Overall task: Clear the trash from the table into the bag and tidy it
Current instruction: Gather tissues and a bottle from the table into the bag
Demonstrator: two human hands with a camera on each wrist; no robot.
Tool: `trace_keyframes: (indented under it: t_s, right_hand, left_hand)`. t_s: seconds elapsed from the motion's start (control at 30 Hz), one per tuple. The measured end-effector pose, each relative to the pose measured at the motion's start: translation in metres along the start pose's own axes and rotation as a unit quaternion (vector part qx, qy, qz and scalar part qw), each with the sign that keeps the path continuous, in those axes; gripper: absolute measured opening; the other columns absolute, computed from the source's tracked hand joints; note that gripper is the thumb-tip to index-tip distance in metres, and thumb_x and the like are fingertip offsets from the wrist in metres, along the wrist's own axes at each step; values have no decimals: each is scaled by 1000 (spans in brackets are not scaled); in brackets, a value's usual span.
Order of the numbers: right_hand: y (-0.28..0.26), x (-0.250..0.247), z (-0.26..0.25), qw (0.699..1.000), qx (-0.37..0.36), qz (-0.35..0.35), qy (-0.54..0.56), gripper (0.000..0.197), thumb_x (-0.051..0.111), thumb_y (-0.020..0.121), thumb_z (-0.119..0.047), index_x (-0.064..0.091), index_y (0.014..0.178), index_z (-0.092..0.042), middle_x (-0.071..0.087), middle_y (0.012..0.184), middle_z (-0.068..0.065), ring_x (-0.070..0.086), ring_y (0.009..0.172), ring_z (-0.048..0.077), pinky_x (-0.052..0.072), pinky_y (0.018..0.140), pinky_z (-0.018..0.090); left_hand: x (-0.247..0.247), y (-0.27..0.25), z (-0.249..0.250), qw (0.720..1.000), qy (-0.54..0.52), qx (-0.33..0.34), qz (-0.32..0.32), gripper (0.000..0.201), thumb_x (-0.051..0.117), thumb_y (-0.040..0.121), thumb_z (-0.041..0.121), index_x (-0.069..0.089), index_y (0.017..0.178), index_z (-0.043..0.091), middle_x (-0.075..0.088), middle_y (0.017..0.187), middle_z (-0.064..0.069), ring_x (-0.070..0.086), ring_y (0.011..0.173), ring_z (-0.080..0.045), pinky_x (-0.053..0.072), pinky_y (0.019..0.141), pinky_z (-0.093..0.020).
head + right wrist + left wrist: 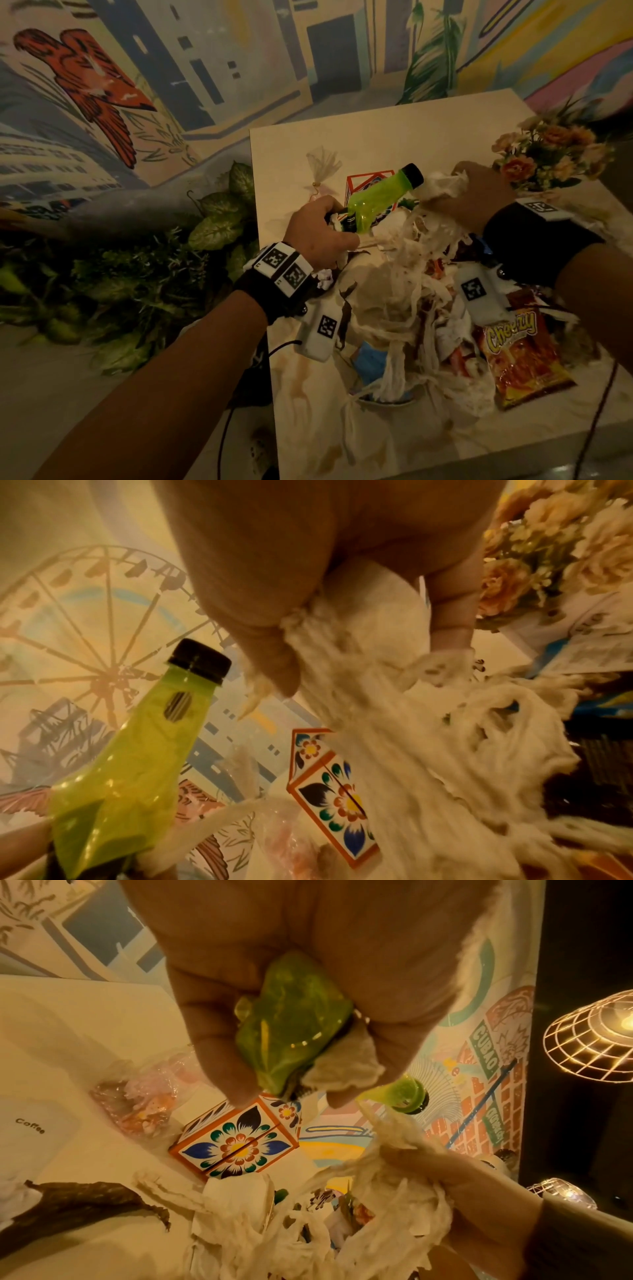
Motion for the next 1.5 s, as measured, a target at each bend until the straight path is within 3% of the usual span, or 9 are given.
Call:
trace_keyframes:
  t_s: [0.2,0.37,0.5,0.67,0.87,1.0,1.27,1.4,1.5]
  right_hand:
    - [3,-38,-40,996,-50,67,45,20,65,75,-25,45,78,-20,50,85,10,49,81,26,32,70,32]
    - [-5,-82,-78,985,-93,136,41,28,62,84,-22,60,106,-5,62,106,20,58,100,35,43,78,40]
    - [-13,-102,-111,975,-152,157,25,27,62,82,-19,59,97,4,62,100,27,59,92,38,45,72,43]
    - [-20,-82,-140,977,-177,120,16,31,63,81,-17,59,103,4,62,103,26,57,93,39,45,77,46]
    - [-31,-23,-187,978,-201,52,13,29,66,79,-19,63,99,3,64,100,25,59,94,35,45,77,43]
    - [-42,27,-227,977,-212,5,27,24,67,78,-16,65,94,0,65,95,20,59,91,31,38,70,32]
    - [-58,156,-317,969,-182,-116,117,12,64,80,-12,55,74,-8,52,70,7,47,68,21,27,57,24]
    - [-67,249,-333,968,-136,-189,94,43,62,85,-20,54,122,0,57,124,16,52,113,30,40,88,29]
    - [-81,331,-319,961,-83,-256,62,38,59,87,-17,54,120,1,56,124,17,50,117,33,40,89,32]
  left_hand:
    - [-25,2,2,994,-108,-16,11,32,77,63,4,59,88,12,63,74,-6,62,53,-26,56,46,-43]
    - [-62,0,9,990,-126,10,55,29,73,58,7,58,82,11,61,77,-19,63,65,-42,55,47,-51]
    - [-93,-5,-10,985,-151,-15,83,42,73,60,3,59,100,-2,63,80,-26,61,59,-35,54,47,-41]
    - [-133,-17,-61,983,-133,-42,121,32,71,52,16,65,83,19,65,73,-12,62,61,-30,56,53,-45]
    - [-178,-47,-133,975,-99,-90,178,34,72,57,9,66,90,8,64,70,-4,61,55,-15,54,53,-36]
    - [-200,-63,-187,975,-37,-129,175,34,66,51,24,62,84,14,61,69,3,53,59,-9,42,51,-20]
    - [-226,-107,-318,958,13,-239,155,26,74,68,16,59,88,21,58,71,5,55,67,-16,41,51,-19]
    - [-220,-130,-391,944,32,-305,123,32,76,70,16,62,99,15,59,84,0,59,81,-23,42,67,-25]
    - [-200,-143,-439,931,13,-356,72,30,74,74,16,59,100,13,58,81,-1,57,69,-19,40,56,-21]
Point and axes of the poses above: each hand's wrist, its own y-axis towards the middle knuckle, its own x-axis out of the palm, z = x × y, the point moved 9 cm from there along y, towards the middle knuckle
